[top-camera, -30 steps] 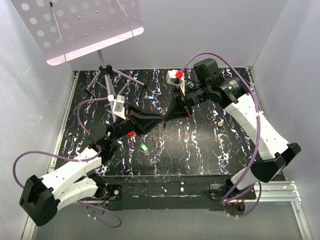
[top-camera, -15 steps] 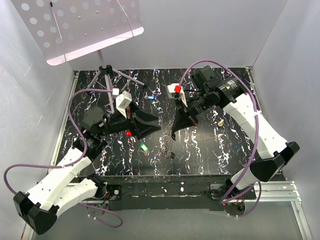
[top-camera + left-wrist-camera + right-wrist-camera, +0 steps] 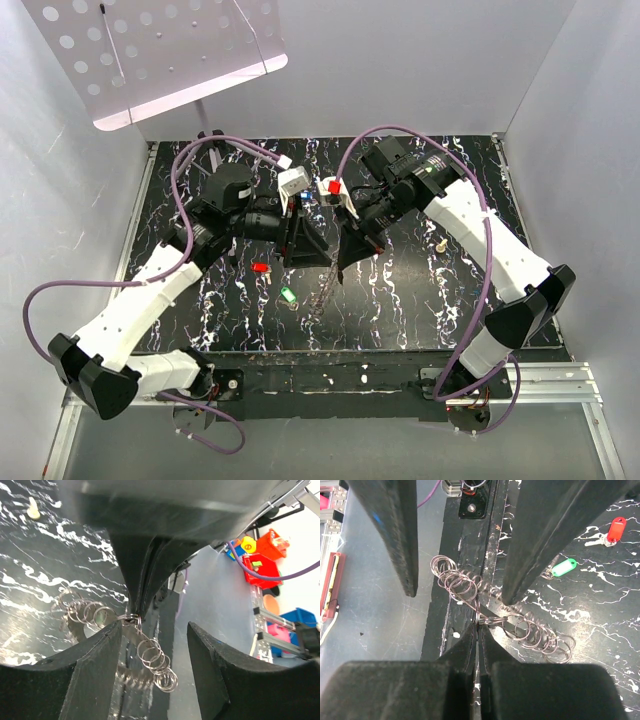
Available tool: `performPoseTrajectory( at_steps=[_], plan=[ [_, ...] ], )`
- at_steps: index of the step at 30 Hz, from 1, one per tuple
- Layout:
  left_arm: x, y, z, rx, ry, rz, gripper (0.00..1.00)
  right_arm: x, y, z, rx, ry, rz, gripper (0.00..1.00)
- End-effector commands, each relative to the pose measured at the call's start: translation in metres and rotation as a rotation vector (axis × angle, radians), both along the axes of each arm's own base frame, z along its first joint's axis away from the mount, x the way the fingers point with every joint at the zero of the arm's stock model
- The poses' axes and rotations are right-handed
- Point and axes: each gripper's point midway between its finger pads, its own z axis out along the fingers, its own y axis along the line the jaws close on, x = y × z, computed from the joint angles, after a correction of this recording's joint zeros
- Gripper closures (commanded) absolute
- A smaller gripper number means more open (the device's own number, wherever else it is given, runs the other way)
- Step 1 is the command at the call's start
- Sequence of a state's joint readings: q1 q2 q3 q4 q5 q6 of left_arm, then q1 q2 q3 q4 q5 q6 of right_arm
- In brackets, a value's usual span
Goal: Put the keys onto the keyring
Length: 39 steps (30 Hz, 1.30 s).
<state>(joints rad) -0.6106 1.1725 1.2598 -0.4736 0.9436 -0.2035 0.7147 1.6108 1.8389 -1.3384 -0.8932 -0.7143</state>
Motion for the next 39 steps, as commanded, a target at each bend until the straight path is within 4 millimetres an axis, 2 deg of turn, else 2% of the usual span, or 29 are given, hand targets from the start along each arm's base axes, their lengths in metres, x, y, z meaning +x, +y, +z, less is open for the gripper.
performPoseTrajectory(
  at_steps=[1,7,15,19,32,39],
  plan=[
    [-0.018,0.007,0.0,0.025,0.095,-0.048,0.47,-0.017,-0.007,0.017,0.005,0.057,0.025,0.99],
    [-0.011,0.002,-0.005,0.04,0.117,-0.029,0.58,-0.016,-0.005,0.018,0.011,0.064,0.028,0.99],
    [-0.006,-0.001,-0.014,0.062,0.131,-0.014,0.62,-0.016,-0.004,0.017,0.009,0.075,0.029,0.99],
    [-0.005,-0.003,-0.016,0.067,0.135,-0.014,0.68,-0.016,-0.003,0.017,0.011,0.08,0.03,0.99],
    [-0.001,-0.008,-0.024,0.09,0.134,0.008,0.69,-0.019,-0.002,0.019,0.018,0.107,0.032,0.99],
    [0.001,-0.008,-0.02,0.056,0.101,0.031,0.7,-0.02,-0.001,0.021,0.032,0.115,0.036,0.99]
  ],
)
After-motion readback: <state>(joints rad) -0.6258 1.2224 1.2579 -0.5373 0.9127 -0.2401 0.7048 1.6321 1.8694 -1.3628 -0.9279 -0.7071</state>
